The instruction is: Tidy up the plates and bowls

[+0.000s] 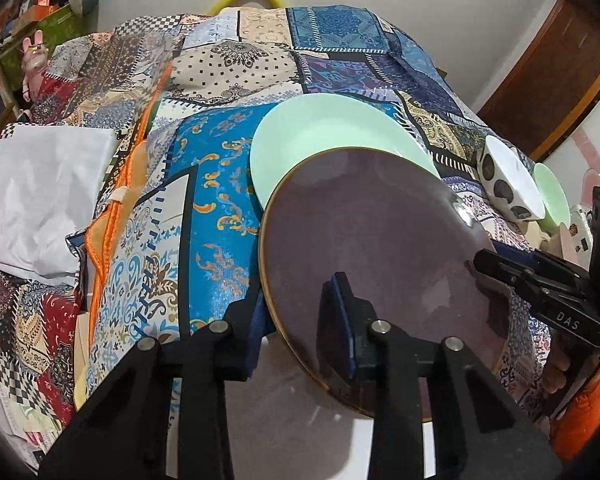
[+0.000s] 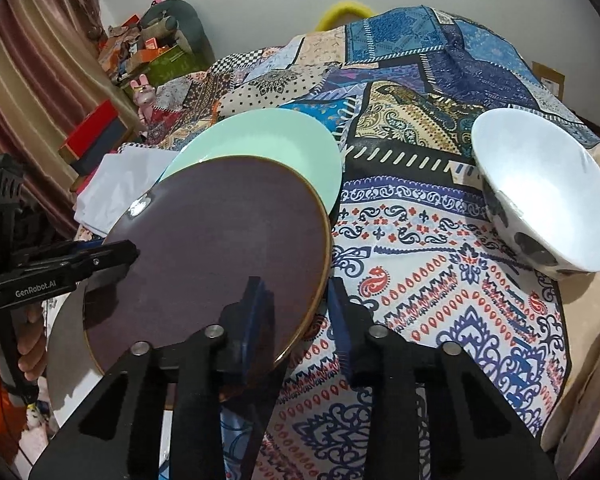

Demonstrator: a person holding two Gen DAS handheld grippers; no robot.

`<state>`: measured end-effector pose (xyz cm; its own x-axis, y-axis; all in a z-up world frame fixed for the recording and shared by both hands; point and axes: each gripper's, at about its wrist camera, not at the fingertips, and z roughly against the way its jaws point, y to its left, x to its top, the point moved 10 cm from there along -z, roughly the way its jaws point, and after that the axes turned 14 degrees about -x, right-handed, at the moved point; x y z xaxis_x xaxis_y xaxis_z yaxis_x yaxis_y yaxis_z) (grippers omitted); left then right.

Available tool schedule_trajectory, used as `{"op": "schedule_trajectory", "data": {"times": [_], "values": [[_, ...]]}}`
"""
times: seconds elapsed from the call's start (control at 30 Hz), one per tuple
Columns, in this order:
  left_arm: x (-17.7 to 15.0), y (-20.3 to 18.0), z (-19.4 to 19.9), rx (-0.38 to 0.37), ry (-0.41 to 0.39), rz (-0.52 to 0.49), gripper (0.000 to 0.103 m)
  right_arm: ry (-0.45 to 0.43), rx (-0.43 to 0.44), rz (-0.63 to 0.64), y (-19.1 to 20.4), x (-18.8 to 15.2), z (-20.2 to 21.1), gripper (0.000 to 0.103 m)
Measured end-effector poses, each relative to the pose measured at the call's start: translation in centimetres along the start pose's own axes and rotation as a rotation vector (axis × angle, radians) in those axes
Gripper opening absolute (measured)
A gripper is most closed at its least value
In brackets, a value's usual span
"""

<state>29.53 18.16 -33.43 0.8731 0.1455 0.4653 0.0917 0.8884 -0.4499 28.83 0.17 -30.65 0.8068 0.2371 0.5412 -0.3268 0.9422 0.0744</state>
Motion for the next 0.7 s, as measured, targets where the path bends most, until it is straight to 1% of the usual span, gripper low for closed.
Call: {"op": "schedule_trajectory", "data": {"times": [0.13,0.37,0.53,0.7], "values": [[0.1,0.1,-0.1,-0.017,0.005,0.014,0.031,-0.003,-0.005,0.011,0.2,-0.1,-0.3,0.029],[-0.1,-0.1,-0.1,-0.009,0.015,0.014,0.031,-0.006,-0.004,0.009,0.2,-0.1,-0.1,0.027],[-0.7,-0.4,0.1,-0.020,0.024,0.013,0.031,-0.005,0.005,0.001,-0.1,-0.2,0.1,0.025],[-1.3,-0.9,0.4,-0.021,0.015,0.013,0.031,-0.004,0.016,0.000,-0.1,-0.5,0.4,0.024]]}}
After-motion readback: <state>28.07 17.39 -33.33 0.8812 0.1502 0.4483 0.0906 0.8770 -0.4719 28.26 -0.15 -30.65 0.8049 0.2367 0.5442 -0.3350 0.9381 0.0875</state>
